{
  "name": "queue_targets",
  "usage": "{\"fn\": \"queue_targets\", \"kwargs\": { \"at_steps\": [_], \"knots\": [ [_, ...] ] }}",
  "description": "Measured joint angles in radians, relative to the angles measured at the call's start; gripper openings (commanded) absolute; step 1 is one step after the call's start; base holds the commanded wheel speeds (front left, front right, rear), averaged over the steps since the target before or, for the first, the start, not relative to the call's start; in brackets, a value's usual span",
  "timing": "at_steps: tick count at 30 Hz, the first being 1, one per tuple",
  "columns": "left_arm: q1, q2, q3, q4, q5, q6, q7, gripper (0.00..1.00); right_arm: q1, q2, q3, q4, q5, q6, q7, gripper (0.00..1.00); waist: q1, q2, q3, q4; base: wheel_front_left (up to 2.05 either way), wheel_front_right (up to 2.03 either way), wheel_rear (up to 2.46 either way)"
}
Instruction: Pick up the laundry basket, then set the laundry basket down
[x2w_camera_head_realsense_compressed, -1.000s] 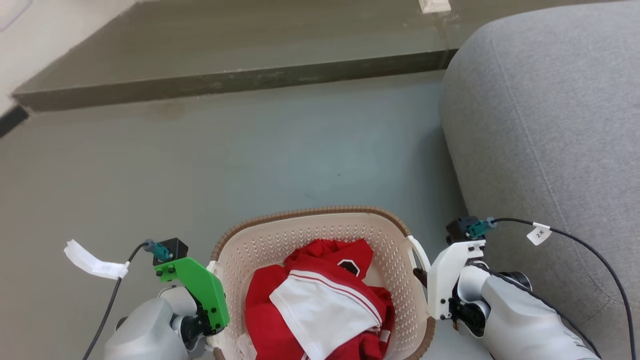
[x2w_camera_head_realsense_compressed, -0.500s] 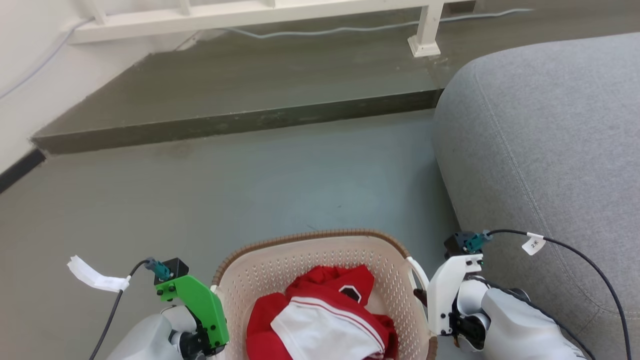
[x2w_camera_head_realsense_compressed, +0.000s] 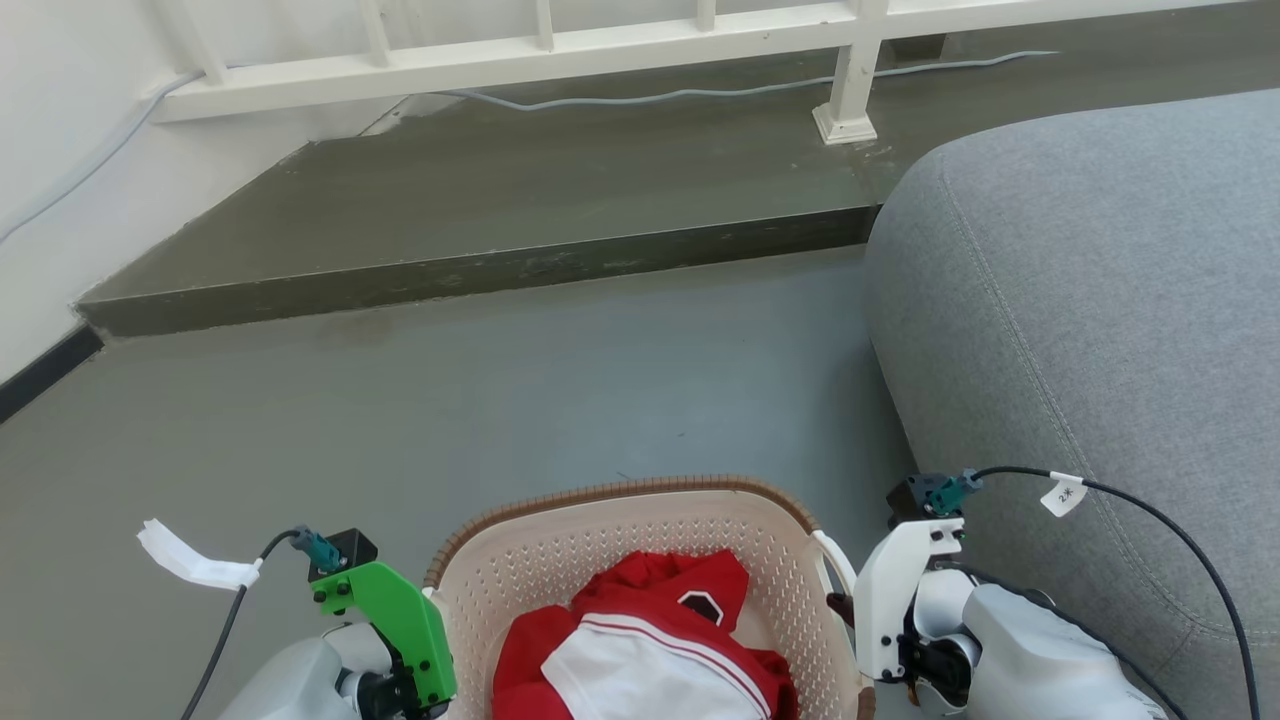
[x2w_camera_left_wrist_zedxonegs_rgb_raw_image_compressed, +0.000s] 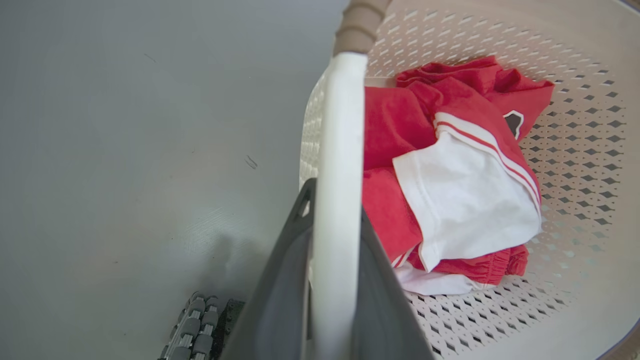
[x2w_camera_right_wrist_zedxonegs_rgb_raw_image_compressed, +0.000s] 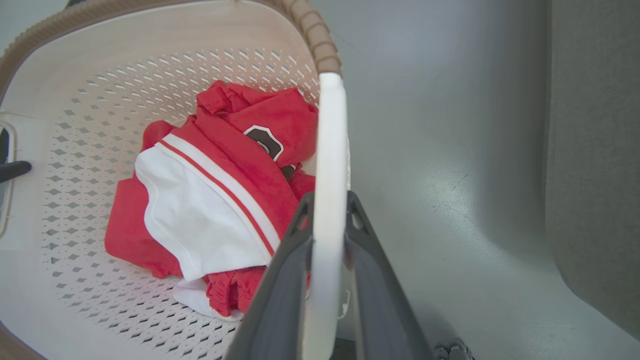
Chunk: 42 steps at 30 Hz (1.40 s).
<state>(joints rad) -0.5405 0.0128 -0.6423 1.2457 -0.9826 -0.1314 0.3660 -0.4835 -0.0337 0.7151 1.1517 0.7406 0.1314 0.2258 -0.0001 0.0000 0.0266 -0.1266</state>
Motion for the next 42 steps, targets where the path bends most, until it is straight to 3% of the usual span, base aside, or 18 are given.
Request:
{"fn": "queue_targets", "kwargs": {
  "at_steps": [42],
  "knots": [
    [0.007, 0.001, -0.006, 0.003, -0.017, 0.0, -0.002, 0.0, -0.001, 0.002, 0.031, 0.02, 0.045, 0.0, -0.006, 0.0, 0.0, 0.0, -0.005, -0.005, 0.0, 0.0, 0.0]
  ]
}}
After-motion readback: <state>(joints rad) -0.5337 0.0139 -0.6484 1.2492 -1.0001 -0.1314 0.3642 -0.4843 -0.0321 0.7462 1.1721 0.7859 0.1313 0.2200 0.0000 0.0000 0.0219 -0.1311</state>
